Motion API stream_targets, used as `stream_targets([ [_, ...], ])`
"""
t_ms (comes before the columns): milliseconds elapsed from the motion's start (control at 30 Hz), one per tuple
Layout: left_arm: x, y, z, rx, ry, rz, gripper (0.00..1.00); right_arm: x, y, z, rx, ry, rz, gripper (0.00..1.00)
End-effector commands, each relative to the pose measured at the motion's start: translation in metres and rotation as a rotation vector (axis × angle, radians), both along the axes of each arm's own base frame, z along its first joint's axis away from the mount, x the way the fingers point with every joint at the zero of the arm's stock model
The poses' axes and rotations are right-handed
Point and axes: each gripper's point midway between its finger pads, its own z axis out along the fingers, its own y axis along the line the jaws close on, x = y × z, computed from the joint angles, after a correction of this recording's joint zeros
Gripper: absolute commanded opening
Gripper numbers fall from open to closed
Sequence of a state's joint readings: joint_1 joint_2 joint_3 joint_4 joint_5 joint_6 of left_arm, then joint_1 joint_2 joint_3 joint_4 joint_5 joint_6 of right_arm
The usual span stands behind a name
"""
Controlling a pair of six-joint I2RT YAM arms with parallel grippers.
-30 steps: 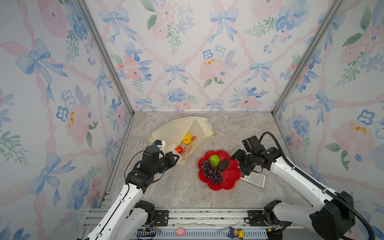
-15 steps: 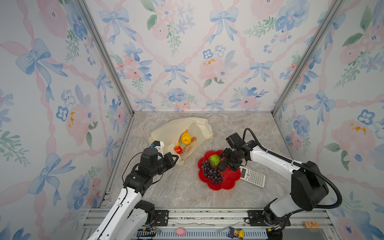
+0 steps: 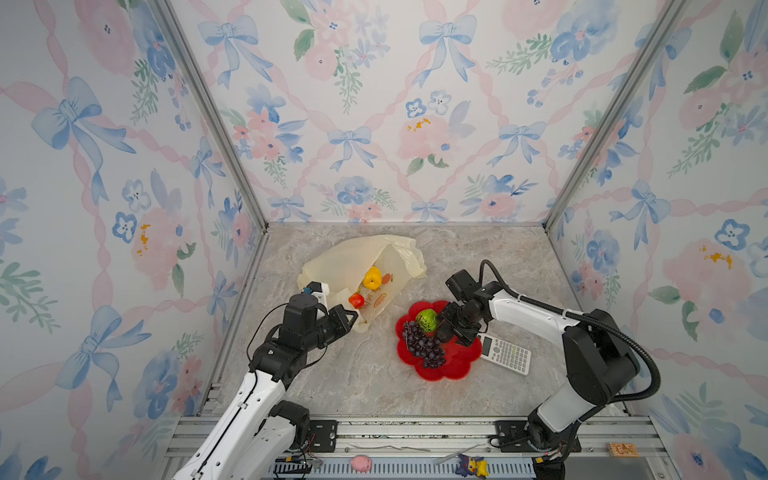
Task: Place the fruits into the plastic bag
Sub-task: 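Move the right gripper over the bowl and lower onto the dark avocado, then grasp the avocado and lift it toward the bag with the right gripper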
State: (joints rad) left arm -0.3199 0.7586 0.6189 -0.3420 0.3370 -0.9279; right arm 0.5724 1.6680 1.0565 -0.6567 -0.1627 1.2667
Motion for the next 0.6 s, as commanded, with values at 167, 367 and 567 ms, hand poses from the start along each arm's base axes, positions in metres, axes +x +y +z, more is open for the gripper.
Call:
stream_targets([
  [167, 0.006, 0.002, 0.003, 0.019, -0.009, 0.009, 0.00, -0.005, 0.001, -0.018, -0.036, 0.053, 0.045, 0.75],
  [367, 0.005, 0.002, 0.002, 0.021, -0.010, 0.007, 0.00, -0.004, 0.005, -0.020, -0.029, 0.066, 0.062, 0.64],
  [567, 0.004, 0.002, -0.001, 0.023, -0.004, 0.005, 0.00, 0.000, 0.000, -0.002, -0.053, 0.023, 0.090, 0.47],
])
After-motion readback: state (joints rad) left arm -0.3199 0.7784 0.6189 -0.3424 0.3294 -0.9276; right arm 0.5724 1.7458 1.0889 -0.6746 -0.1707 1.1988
